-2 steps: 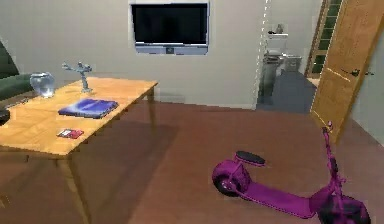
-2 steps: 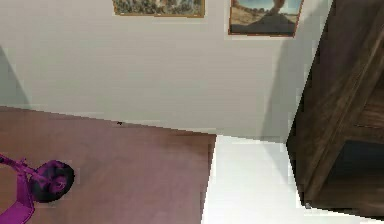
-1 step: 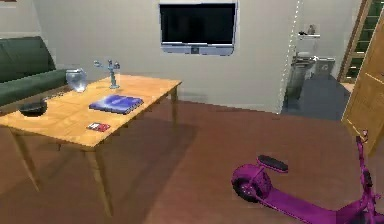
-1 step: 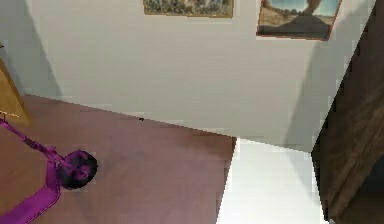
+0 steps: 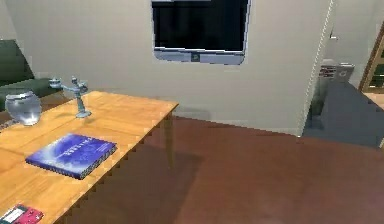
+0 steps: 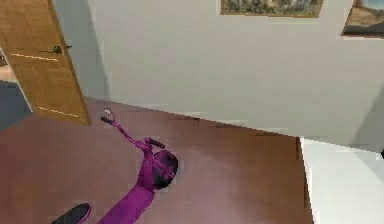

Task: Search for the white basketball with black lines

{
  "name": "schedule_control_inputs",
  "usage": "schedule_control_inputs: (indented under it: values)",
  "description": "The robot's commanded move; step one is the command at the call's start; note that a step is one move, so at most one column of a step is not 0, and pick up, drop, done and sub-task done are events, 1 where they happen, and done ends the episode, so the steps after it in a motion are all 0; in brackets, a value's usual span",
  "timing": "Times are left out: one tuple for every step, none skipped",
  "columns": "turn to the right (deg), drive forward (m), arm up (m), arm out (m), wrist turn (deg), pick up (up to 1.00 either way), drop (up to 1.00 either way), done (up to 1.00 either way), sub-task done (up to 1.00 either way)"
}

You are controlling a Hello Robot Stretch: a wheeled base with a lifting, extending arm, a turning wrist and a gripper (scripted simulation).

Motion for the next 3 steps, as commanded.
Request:
schedule_control_inputs:
  values:
    - [3.0, 0.0, 0.0, 0.0, 0.0, 0.0, 0.0, 0.0, 0.0]
    - [0.0, 1.0, 0.0, 0.0, 0.0, 0.0, 0.0, 0.0, 0.0]
    - [-3.0, 0.0, 0.0, 0.0, 0.0, 0.0, 0.0, 0.0, 0.0]
